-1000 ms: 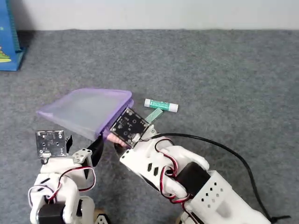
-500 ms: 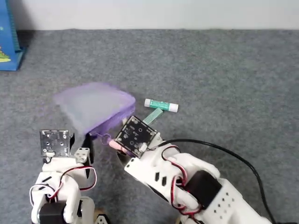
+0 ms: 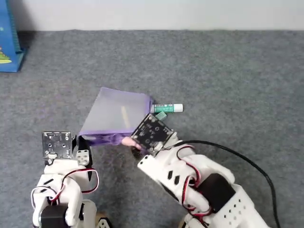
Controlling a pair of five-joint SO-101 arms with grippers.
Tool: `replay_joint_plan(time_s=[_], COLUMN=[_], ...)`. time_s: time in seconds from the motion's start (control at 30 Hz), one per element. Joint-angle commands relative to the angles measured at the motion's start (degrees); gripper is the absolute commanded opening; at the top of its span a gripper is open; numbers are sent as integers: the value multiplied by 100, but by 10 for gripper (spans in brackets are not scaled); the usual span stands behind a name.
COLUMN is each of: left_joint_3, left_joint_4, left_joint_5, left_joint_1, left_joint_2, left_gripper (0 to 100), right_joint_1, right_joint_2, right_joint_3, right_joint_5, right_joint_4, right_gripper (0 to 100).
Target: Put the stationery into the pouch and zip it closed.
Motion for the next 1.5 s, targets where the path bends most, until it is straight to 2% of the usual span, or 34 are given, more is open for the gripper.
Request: replay_joint_plan(time_s=[0.0, 0.2, 0.47, 0.73, 0.93, 1.03, 1.27, 1.33, 1.47], left_joint_3=[-101, -101, -101, -75, -48, 57, 752, 1024, 998], left_joint_4=[-123, -132, -114, -132, -105, -132, -448, -598, -809], left_joint_5=[-26, -26, -26, -62, -26, -26, -53, -53, -53], left_joint_1=[-70, -70, -70, -26, -26, -26, 79, 202, 211], left_joint_2=[-62, -62, -62, -62, -62, -62, -62, -62, -62], left_gripper=[12, 12, 12, 21, 205, 254, 245, 204, 61], right_joint_1=[637, 1341, 1921, 1710, 1508, 1508, 1516, 1525, 1543], right_joint_2=[-189, -769, -1481, -1613, -1613, -1613, -1613, -1613, -1613], right_joint_3=[-404, -404, -404, -396, -404, -413, -440, -440, -440], right_joint_5=[229, 642, 1002, 976, 967, 967, 967, 967, 967], right_joint_4=[277, 593, 1007, 1138, 1147, 1147, 1130, 1121, 1121], right_gripper=[7, 7, 7, 7, 7, 7, 7, 7, 7])
